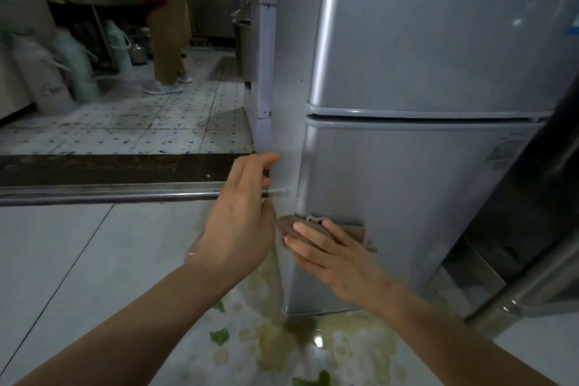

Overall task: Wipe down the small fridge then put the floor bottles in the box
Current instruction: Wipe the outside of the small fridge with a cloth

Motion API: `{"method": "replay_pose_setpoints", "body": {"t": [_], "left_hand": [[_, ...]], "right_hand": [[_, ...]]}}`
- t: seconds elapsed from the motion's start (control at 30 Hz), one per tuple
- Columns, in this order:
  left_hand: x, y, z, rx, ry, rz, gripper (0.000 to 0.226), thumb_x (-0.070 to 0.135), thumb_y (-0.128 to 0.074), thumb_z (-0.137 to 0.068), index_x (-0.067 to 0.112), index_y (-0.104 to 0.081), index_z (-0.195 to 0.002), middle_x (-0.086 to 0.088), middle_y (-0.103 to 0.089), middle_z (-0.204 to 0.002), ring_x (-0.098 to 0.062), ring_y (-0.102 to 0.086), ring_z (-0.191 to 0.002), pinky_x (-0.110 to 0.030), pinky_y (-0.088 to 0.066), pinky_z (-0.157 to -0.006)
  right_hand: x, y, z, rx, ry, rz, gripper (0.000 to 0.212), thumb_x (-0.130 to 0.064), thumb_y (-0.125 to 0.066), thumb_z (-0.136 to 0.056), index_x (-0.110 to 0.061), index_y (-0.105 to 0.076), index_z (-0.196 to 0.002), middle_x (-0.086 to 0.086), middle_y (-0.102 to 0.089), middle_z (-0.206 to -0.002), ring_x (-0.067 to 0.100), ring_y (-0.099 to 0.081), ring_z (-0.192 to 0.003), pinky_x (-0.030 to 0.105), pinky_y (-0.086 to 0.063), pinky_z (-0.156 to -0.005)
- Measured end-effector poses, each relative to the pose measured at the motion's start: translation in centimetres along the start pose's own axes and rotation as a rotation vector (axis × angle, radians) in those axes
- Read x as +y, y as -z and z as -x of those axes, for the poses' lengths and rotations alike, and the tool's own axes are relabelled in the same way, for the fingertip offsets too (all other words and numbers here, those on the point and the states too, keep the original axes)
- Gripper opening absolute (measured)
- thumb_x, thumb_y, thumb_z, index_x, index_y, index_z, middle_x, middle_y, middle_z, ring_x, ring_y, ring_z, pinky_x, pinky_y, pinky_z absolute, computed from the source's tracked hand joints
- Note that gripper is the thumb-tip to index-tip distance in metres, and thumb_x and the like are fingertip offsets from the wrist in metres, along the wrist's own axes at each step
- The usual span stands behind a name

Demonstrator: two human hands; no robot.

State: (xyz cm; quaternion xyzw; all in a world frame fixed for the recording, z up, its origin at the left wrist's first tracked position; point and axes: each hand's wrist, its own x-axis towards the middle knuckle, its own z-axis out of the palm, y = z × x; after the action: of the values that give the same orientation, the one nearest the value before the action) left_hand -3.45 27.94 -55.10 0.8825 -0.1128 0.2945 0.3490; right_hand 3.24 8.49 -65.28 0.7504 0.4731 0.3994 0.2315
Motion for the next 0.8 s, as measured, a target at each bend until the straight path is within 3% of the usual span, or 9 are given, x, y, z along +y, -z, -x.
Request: {"method": "replay_pose_setpoints", "body": {"t": [0.13,0.2,0.3,0.4,0.47,0.6,0.7,0.8], "left_hand": [[0.6,-0.7,-0.1,-0.009,0.013,0.009,0.058,-0.012,-0.055,-0.077,0.013,-0.044,-0.128,-0.002,-0.047,-0.123,0.003,-0.043,-0.093,0.0,-0.032,-0.08],[0.8,-1.1,-0.5,-0.016,0.024,0.016,0.056,-0.01,-0.055,-0.078,0.014,-0.043,-0.128,-0.002,-0.047,-0.122,0.001,-0.044,-0.093,-0.007,-0.034,-0.079],[1.0,-2.1,-1.1,-0.024,0.05,0.013,0.053,-0.002,-0.058,-0.081,0.014,-0.042,-0.129,0.0,-0.048,-0.121,0.0,-0.045,-0.093,-0.008,-0.032,-0.078],[1.8,-3.3,-2.0,0.01,0.078,0.027,0.048,0.01,-0.062,-0.083,0.015,-0.041,-0.126,0.0,-0.051,-0.118,-0.01,-0.051,-0.096,-0.018,-0.039,-0.082],[2.4,-4.0,-2.6,0.056,0.102,0.018,0.044,0.014,-0.063,-0.083,0.014,-0.042,-0.122,-0.002,-0.052,-0.116,-0.017,-0.054,-0.096,-0.031,-0.044,-0.081],[2.7,-4.6,-3.3,0.125,0.133,-0.04,0.034,0.02,-0.064,-0.082,0.012,-0.042,-0.107,-0.004,-0.053,-0.105,-0.023,-0.055,-0.089,-0.036,-0.044,-0.072],[2.8,-4.5,-3.4,0.125,0.122,-0.084,0.032,0.021,-0.065,-0.083,0.013,-0.039,-0.1,-0.001,-0.052,-0.098,-0.023,-0.054,-0.084,-0.037,-0.044,-0.069],[2.8,-4.3,-3.3,0.121,0.138,-0.102,0.032,0.023,-0.065,-0.083,0.017,-0.037,-0.097,-0.001,-0.051,-0.097,-0.023,-0.054,-0.085,-0.038,-0.044,-0.069]], "right_hand": [[3.3,1.2,1.4,0.083,-0.031,0.03,0.05,-0.007,-0.041,-0.09,-0.027,-0.051,-0.135,-0.01,-0.043,-0.144,0.015,-0.035,-0.136,0.04,-0.019,-0.111],[5.9,2.4,1.0,0.199,-0.195,-0.014,0.048,-0.007,-0.037,-0.094,-0.024,-0.044,-0.138,-0.005,-0.038,-0.148,0.02,-0.032,-0.139,0.041,-0.017,-0.112],[9.5,3.4,0.1,0.302,-0.488,-0.122,0.055,-0.005,-0.04,-0.092,-0.023,-0.032,-0.143,0.0,-0.024,-0.154,0.022,-0.01,-0.146,0.043,-0.01,-0.117],[8.6,2.4,0.3,0.356,-0.612,-0.215,0.056,-0.007,-0.048,-0.094,-0.021,-0.029,-0.145,0.004,-0.019,-0.152,0.026,-0.006,-0.146,0.051,-0.02,-0.115],[5.8,0.8,2.0,0.278,-0.586,-0.189,0.07,-0.011,-0.064,-0.084,-0.02,-0.029,-0.144,0.005,-0.02,-0.151,0.031,-0.01,-0.145,0.055,-0.026,-0.112],[2.7,-1.0,5.9,0.037,-0.436,-0.089,0.097,-0.012,-0.081,-0.061,-0.021,-0.031,-0.143,0.004,-0.026,-0.148,0.033,-0.021,-0.14,0.047,-0.019,-0.115],[3.8,0.2,5.9,0.053,-0.393,-0.014,0.078,-0.011,-0.063,-0.073,-0.025,-0.032,-0.143,0.0,-0.027,-0.148,0.026,-0.026,-0.138,0.045,-0.02,-0.112],[7.2,2.7,4.1,0.203,-0.521,0.02,0.059,-0.011,-0.049,-0.084,-0.029,-0.038,-0.139,0.001,-0.03,-0.143,0.025,-0.031,-0.133,0.046,-0.023,-0.106]]}}
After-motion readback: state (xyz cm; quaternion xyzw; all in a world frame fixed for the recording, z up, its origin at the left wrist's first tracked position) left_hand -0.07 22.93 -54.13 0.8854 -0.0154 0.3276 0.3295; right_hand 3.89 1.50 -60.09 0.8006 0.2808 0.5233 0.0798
